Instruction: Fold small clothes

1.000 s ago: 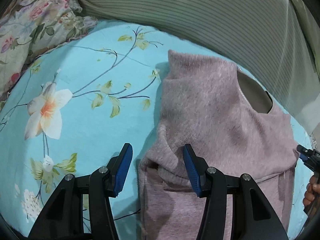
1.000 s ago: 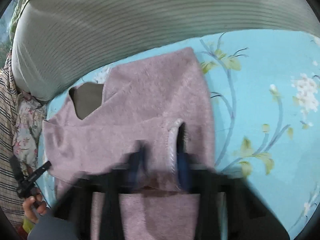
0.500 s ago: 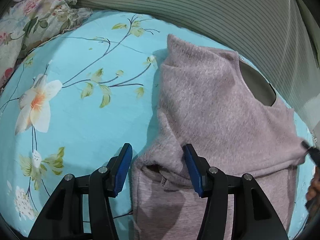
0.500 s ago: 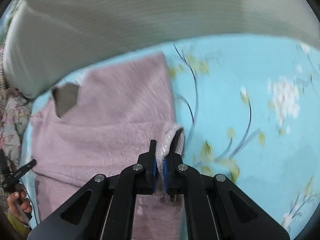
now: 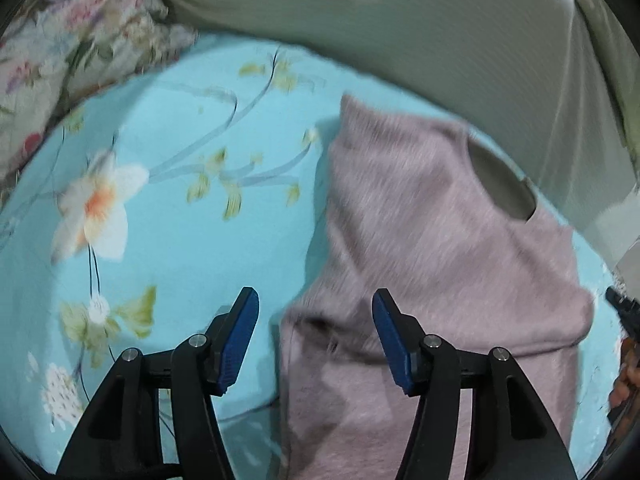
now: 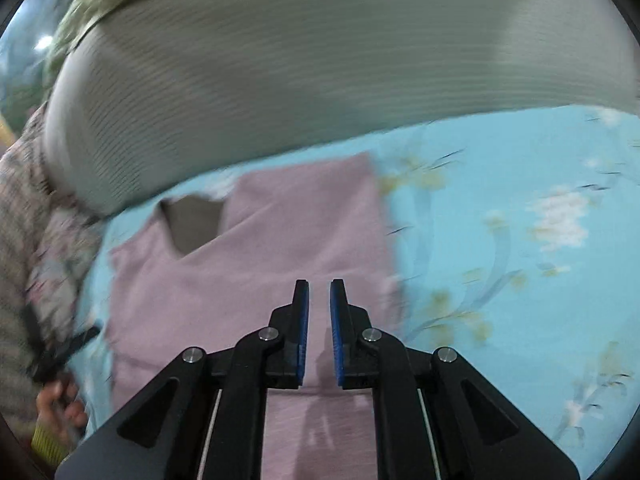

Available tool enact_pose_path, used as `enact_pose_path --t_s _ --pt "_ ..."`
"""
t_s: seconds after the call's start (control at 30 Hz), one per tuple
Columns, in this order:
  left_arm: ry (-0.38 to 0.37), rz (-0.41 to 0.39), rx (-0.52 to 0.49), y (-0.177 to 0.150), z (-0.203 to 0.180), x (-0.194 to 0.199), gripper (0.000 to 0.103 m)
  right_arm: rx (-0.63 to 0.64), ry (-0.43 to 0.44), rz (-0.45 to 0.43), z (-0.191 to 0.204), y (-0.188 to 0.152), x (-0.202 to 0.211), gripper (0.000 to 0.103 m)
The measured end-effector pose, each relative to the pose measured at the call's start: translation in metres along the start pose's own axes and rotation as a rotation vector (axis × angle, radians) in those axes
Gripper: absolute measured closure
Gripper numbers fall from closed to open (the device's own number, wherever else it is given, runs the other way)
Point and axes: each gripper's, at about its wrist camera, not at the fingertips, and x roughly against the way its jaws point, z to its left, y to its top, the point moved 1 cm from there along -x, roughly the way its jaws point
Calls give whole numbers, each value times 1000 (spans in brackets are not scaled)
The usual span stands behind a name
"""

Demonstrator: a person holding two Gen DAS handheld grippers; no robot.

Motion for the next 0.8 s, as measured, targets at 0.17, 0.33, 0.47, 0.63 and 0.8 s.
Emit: enact_pose_path --t_s 0.17,0.33,0.47,0.63,0.8 --pt "-35 -20 -4 46 -9 -14 38 56 27 108 16 -17 -38 91" --pt "-63 69 25 92 -8 -71 38 49 28 149 11 -22 -55 91" --pt "-93 84 36 109 -7 -94 58 62 59 137 13 -16 -53 91" --pt "-95 87 19 116 -11 -94 79 133 189 117 56 2 -60 91" --pt "-67 18 64 79 8 -52 41 228 330 173 131 27 -107 76"
